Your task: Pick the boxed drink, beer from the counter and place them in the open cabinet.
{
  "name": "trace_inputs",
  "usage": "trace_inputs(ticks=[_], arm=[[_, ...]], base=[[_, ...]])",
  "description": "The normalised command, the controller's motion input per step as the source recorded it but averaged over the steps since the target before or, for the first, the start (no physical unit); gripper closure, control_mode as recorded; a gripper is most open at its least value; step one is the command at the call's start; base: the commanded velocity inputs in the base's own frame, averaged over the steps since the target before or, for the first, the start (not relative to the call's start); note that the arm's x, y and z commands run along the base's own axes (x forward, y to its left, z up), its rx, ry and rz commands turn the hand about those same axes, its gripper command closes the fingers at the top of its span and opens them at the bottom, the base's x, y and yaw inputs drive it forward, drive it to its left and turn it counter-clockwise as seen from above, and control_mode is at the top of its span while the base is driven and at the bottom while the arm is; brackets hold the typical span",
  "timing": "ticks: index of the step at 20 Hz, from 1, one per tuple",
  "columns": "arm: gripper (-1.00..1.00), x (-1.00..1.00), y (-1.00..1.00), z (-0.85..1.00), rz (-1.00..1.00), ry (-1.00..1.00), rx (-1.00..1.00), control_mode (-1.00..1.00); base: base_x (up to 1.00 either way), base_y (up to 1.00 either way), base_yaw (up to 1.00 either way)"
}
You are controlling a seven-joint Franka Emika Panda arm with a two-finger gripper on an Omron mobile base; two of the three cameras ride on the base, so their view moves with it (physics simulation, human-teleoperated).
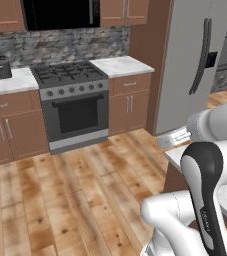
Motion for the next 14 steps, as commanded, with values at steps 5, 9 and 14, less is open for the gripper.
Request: trace_inputs(ticks=[5, 9, 14], arm=[[-1.0, 0.0, 0.0, 0.0, 0.0, 0.0, 0.0, 1.0], [-1.0, 0.0, 0.0, 0.0, 0.0, 0.0, 0.0, 1.0], [-1.0, 0.0, 0.0, 0.0, 0.0, 0.0, 0.0, 1.0]], base=[[-0.07, -0.47, -0.45], [0.0, -0.31, -0.24], [0.03, -0.41, -0.1]])
